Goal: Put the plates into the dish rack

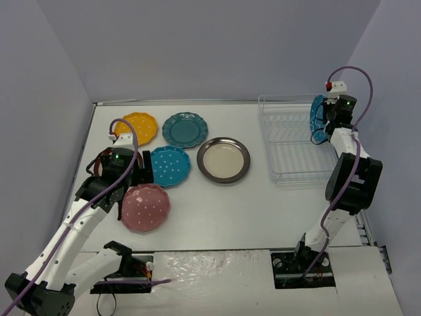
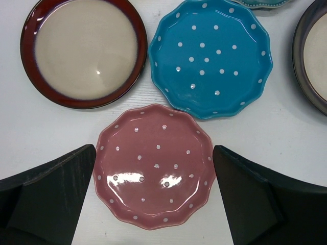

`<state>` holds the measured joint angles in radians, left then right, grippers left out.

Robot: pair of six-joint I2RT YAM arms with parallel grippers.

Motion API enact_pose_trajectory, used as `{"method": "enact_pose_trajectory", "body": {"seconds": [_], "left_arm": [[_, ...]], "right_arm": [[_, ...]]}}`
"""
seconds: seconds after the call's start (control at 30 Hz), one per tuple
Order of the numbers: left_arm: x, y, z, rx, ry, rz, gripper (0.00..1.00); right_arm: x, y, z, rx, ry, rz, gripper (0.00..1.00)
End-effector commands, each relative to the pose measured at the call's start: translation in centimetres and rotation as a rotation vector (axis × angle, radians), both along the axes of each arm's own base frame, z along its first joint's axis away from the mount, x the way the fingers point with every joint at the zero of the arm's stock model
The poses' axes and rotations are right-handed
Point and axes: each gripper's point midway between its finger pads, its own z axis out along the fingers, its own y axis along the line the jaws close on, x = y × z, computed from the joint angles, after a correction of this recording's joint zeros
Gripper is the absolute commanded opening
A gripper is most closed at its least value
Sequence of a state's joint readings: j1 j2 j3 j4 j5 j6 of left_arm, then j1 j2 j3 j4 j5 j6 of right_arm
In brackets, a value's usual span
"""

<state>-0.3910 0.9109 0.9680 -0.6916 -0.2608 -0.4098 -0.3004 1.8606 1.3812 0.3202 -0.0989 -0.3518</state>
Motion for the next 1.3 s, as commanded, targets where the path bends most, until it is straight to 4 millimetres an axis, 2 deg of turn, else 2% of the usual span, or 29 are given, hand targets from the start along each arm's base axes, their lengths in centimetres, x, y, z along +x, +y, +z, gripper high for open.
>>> {"method": "enact_pose_trajectory", "body": {"seconds": [0.0, 0.07, 0.2, 0.27, 0.4, 0.57, 0.63, 0.7, 0.8, 0.83, 0.87, 0.9, 0.97, 1.03, 1.13, 1.23, 1.27], "left_arm": [[1.1, -0.6, 0.9, -0.045, -0.047, 0.005, 0.97], [1.1, -0.5, 0.8, -0.041, -0.037, 0.010, 0.97], [1.2, -0.4, 0.4, -0.041, -0.019, 0.018, 0.97], [1.3, -0.5, 0.4, -0.050, -0.014, 0.019, 0.97], [1.3, -0.4, 0.0, -0.061, 0.008, 0.026, 0.97], [1.2, -0.2, -0.2, -0.061, 0.019, 0.036, 0.97], [1.2, -0.2, -0.4, -0.062, 0.027, 0.036, 0.97], [1.1, -0.6, -0.9, -0.077, 0.046, 0.030, 0.97], [1.0, -1.1, -1.7, -0.093, 0.085, 0.026, 0.97], [0.9, -1.2, -2.2, -0.094, 0.109, 0.033, 0.97], [0.8, -1.4, -2.5, -0.101, 0.128, 0.031, 0.97], [0.6, -1.6, -2.8, -0.109, 0.146, 0.028, 0.97], [0.1, -1.8, -3.4, -0.122, 0.179, 0.029, 0.97], [-0.6, -2.0, -4.0, -0.136, 0.211, 0.035, 0.97], [-2.0, -2.5, -5.8, -0.166, 0.274, 0.049, 0.97], [-3.4, -3.8, -8.2, -0.174, 0.341, 0.041, 0.97], [-3.6, -4.9, -8.8, -0.174, 0.351, 0.015, 0.97]], "right_arm": [[1.1, -0.2, 8.8, -0.041, -0.280, -0.007, 0.06], [1.0, 0.0, 8.8, -0.021, -0.290, -0.011, 0.14], [1.0, 0.3, 10.1, 0.001, -0.318, -0.010, 0.39], [0.8, 0.7, 11.5, 0.018, -0.348, 0.001, 0.47], [0.3, 1.5, 13.0, 0.041, -0.382, 0.018, 0.59], [-1.2, 2.6, 16.4, 0.063, -0.432, 0.025, 0.71], [-2.3, 3.6, 18.9, 0.075, -0.470, 0.044, 0.89], [-3.6, 5.2, 20.6, 0.108, -0.492, 0.079, 0.99], [-6.7, 7.7, 24.4, 0.186, -0.589, 0.111, 1.00], [-7.3, 8.1, 24.3, 0.214, -0.591, 0.105, 1.00], [-8.4, 9.2, 25.5, 0.277, -0.624, 0.116, 1.00], [-9.5, 10.3, 26.6, 0.341, -0.656, 0.132, 1.00], [-11.0, 13.3, 27.4, 0.396, -0.656, 0.171, 1.00], [-11.8, 16.7, 26.9, 0.442, -0.626, 0.215, 1.00], [-15.0, 22.4, 25.7, 0.536, -0.592, 0.327, 1.00], [-16.8, 26.0, 22.0, 0.639, -0.520, 0.393, 1.00], [-17.5, 26.8, 20.6, 0.660, -0.496, 0.413, 1.00]]}}
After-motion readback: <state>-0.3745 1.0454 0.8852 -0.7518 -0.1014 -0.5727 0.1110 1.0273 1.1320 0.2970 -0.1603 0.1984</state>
